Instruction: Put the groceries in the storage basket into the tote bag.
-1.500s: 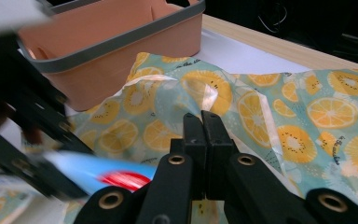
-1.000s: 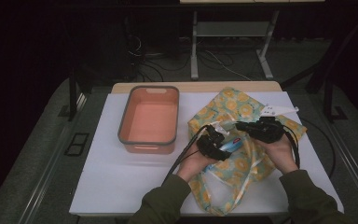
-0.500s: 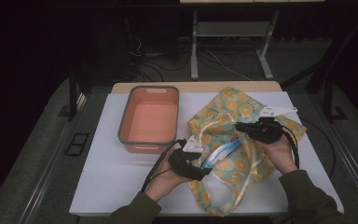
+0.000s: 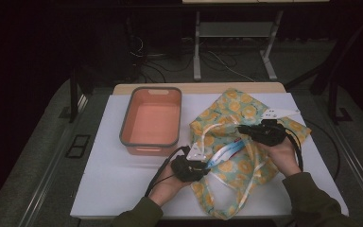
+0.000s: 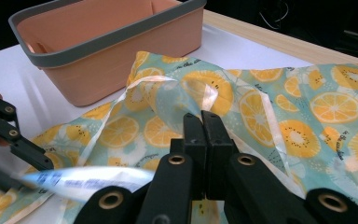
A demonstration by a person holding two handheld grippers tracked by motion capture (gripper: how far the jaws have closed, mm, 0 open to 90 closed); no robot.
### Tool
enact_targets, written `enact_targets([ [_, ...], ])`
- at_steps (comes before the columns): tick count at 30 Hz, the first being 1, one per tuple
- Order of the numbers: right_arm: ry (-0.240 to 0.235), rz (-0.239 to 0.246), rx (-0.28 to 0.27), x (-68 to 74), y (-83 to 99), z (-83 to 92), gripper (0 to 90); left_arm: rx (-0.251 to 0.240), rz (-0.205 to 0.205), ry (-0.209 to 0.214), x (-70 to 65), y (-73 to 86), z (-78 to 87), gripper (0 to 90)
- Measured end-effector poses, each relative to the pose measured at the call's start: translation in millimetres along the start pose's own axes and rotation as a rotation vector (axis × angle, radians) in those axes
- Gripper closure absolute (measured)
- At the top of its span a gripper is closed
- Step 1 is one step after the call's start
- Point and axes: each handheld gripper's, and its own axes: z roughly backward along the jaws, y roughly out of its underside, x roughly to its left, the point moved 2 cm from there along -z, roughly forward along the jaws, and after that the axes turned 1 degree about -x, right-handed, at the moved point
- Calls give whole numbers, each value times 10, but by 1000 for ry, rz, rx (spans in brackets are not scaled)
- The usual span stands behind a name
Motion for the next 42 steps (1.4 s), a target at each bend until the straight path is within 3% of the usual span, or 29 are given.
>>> enact_targets([
  [6,0,2,0,7,-3,-2,896,-8,13,-32,57,-97,-105,864],
  [11,1,1,-2,6,-6,0,896,3,17,-36,67,-219,-221,883],
  [17,-2,3,-4,12,-8,5,897,-8,24,-22,61,-411,-412,888],
  [28,-1,1,-8,-4,-9,33,897,-24,79,12,74,-724,-827,875],
  [31,0,-1,-13,-9,-9,66,896,-54,99,20,87,-707,-749,837],
  [37,-1,6,-17,6,-16,100,897,-122,120,6,110,-577,-233,692],
  [42,-11,24,-11,88,-22,136,897,-125,105,-21,65,-359,94,591],
])
